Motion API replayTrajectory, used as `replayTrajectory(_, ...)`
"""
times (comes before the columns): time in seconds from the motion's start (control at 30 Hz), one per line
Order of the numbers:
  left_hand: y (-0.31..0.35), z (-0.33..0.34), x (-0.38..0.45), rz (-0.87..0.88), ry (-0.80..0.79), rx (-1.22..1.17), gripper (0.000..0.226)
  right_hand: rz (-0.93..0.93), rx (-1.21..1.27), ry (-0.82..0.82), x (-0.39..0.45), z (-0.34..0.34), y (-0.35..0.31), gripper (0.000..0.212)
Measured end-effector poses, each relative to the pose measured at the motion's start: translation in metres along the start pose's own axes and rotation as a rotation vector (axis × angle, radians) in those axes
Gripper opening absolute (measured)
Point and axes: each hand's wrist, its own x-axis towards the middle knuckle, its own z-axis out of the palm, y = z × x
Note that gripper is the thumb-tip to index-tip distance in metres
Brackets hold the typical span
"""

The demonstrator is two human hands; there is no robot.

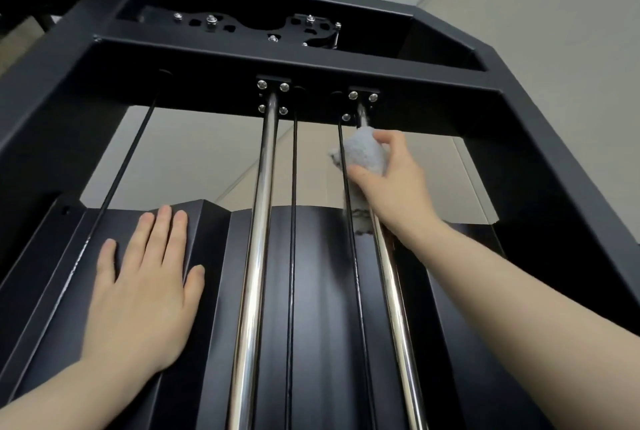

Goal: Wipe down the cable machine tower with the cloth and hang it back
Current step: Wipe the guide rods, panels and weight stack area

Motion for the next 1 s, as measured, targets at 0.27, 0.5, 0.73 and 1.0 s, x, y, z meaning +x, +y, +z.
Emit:
replayTrajectory(0.27,0.0,0.0,0.0,-0.002,0.006,-0.001,0.068,0.231,0.288,-0.082,0.053,0.011,-0.011,0.039)
replayTrajectory(0.5,0.0,-0.001,-0.001,-0.004,-0.001,-0.015,0.068,-0.097,-0.483,-0.072,0.013,0.011,-0.001,0.064)
replayTrajectory(0.73,0.0,-0.001,0.001,-0.014,-0.014,0.005,0.068,0.017,-0.264,0.008,0.044,0.015,-0.014,0.047)
replayTrajectory(1.0,-0.001,-0.002,0.0,0.005,-0.004,0.031,0.068,-0.167,-0.564,0.055,0.05,0.015,-0.013,0.037)
